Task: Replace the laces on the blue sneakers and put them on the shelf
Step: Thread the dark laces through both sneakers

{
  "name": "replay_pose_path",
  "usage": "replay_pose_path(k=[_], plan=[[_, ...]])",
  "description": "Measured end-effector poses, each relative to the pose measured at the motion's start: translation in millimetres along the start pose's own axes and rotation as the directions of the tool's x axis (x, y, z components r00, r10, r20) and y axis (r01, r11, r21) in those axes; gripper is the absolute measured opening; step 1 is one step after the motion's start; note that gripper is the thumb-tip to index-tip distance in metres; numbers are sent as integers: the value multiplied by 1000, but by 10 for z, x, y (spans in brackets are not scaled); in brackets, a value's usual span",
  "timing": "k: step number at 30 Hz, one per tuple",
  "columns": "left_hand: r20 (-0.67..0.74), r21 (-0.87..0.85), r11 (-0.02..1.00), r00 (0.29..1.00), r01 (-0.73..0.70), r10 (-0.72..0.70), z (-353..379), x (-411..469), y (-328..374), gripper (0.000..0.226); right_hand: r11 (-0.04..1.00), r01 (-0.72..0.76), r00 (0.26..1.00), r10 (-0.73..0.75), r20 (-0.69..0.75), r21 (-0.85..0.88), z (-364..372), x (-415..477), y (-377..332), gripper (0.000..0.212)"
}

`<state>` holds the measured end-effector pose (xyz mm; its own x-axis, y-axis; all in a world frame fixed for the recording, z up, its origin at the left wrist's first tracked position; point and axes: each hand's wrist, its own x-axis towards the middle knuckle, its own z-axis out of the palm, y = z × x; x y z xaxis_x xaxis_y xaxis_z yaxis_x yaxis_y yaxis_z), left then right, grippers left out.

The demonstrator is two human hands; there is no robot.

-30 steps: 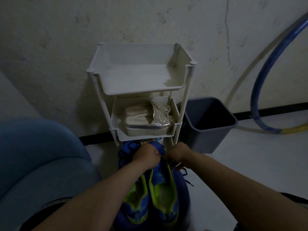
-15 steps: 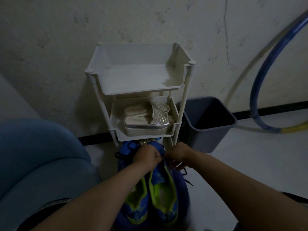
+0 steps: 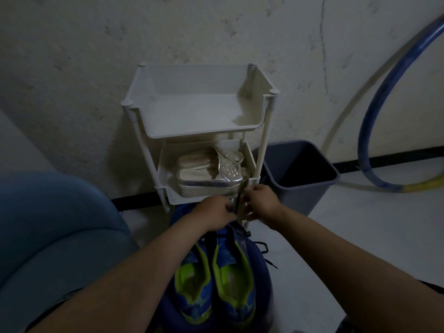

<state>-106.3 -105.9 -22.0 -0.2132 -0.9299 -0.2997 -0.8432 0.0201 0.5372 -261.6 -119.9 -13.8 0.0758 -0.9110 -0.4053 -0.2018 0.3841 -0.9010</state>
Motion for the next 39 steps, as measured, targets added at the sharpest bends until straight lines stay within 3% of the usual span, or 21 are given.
replay_pose_path(k=[5,7,9,12,14,17,21,25,30,34,37,39], plan=[[22,-163,986,999,45,-42,-69,35,73,27,977,143,989,-148,19,158,39,-7,-109,21],[-69,-244,968,995,54,-73,-148,45,132,30,980,134,989,-141,36,147,28,5,-123,19],[-223,-418,908,968,9,-113,-266,34,224,27,994,61,991,-70,115,87,12,35,-106,19],[-382,-612,778,914,-138,-139,-451,-34,321,23,976,-12,964,69,258,-217,-20,19,-79,24],[-390,-668,717,914,-198,-110,-506,-89,342,22,948,-32,934,140,328,-317,-21,-30,-71,21],[-369,-684,698,926,-213,-79,-527,-122,337,21,956,-58,921,162,354,-287,8,-80,-79,21],[-244,-705,701,965,-106,-99,-554,-101,280,20,982,64,975,-23,221,-180,48,-117,-198,24],[-40,-483,869,989,104,-141,-489,-93,191,28,968,246,956,-249,153,43,41,-166,-437,25],[225,-327,943,974,71,5,-430,-186,238,23,937,319,932,-337,131,142,29,-188,-552,27],[50,-365,930,998,47,-30,-452,-142,255,19,968,247,962,-251,111,47,-4,-198,-533,25],[-206,-631,773,975,-69,-81,-581,-122,298,18,989,122,977,-105,185,-85,-48,-259,-484,21],[-331,-743,642,937,-189,-107,-657,-120,305,20,966,134,966,-77,248,-222,-67,-246,-419,25]])
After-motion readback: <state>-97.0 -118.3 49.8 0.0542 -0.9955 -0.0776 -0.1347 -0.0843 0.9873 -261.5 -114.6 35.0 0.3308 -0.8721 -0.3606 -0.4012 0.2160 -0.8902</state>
